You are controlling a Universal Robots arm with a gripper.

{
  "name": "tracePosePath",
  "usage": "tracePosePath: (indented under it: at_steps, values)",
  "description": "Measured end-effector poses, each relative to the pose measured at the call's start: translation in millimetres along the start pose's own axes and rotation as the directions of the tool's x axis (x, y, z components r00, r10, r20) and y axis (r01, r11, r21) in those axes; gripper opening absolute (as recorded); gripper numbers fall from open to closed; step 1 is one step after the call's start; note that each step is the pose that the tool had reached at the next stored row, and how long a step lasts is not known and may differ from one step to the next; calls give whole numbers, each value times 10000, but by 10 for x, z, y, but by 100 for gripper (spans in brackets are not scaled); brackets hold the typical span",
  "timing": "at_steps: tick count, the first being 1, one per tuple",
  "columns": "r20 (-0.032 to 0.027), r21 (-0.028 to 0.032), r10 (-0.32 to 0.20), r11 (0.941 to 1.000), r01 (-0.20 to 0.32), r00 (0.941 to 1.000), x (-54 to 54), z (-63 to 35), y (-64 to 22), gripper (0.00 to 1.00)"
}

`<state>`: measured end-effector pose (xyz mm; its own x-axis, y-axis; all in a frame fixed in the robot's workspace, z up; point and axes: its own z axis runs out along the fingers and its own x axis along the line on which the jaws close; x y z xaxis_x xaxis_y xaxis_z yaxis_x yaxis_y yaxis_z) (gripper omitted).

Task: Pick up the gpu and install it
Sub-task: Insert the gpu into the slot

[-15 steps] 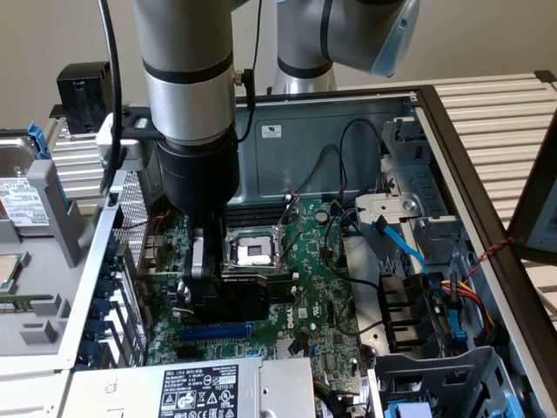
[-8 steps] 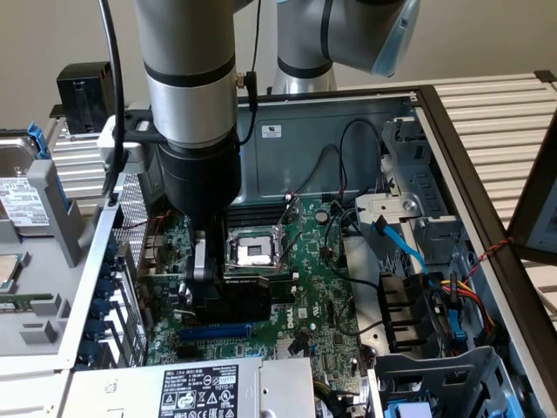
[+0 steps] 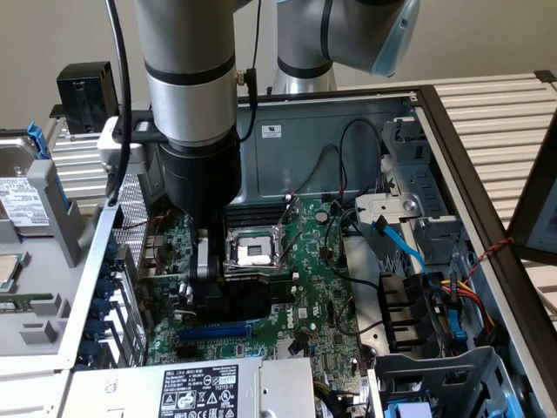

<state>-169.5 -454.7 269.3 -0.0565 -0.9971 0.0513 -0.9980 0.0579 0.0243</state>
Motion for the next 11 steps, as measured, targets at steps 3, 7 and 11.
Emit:
tracePosePath:
  at_steps: [3, 7, 11]
  values:
    - [-1, 0, -18, 10000, 18, 10000, -18, 1, 4, 27]
    - [-3, 2, -76, 10000, 76, 10000, -29, 14, 14, 27]
    - [-5, 6, -149, 9999, 149, 9999, -31, 23, 16, 27]
